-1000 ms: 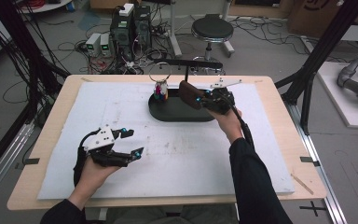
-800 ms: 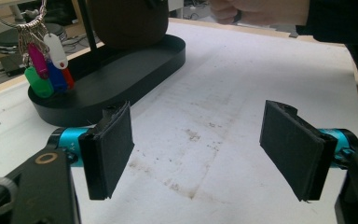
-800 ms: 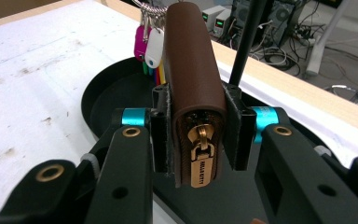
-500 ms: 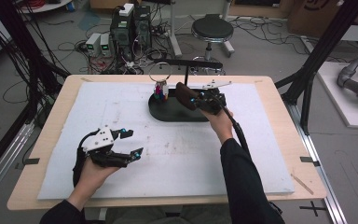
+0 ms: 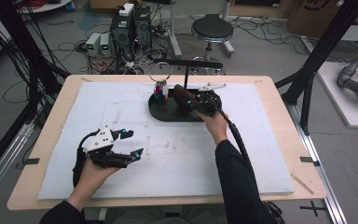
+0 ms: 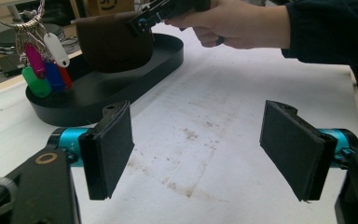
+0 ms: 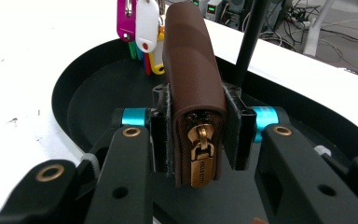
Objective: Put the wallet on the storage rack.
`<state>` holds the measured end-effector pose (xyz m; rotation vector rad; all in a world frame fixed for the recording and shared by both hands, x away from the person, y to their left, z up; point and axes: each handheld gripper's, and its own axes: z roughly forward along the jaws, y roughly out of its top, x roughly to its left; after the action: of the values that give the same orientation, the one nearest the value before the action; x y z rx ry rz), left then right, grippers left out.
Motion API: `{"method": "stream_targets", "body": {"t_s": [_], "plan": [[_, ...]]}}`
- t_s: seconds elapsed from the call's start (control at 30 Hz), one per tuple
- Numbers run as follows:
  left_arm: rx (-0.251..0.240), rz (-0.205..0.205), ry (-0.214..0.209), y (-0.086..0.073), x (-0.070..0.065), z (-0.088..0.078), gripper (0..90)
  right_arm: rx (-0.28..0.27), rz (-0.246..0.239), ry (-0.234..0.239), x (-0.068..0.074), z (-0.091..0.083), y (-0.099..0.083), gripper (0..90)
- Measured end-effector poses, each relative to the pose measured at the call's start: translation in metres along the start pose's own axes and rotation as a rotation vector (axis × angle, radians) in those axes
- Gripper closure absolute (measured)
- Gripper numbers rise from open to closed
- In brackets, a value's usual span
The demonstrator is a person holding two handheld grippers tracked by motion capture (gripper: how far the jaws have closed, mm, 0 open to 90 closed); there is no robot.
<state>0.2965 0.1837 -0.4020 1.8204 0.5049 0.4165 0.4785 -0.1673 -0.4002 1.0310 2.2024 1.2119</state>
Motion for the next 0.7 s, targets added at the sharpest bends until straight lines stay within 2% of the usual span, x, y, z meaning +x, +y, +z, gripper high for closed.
{"method": "stream_targets", "body": {"t_s": [0.4, 0.7], "plan": [[0.001, 0.0, -0.008, -0.001, -0.001, 0.0, 25.4, 0.002, -0.01, -0.008, 0.006, 0.009, -0.005, 68.8], [0.001, -0.001, -0.009, -0.001, -0.001, 0.0, 25.4, -0.005, -0.007, -0.017, 0.005, 0.012, -0.009, 68.7]]}}
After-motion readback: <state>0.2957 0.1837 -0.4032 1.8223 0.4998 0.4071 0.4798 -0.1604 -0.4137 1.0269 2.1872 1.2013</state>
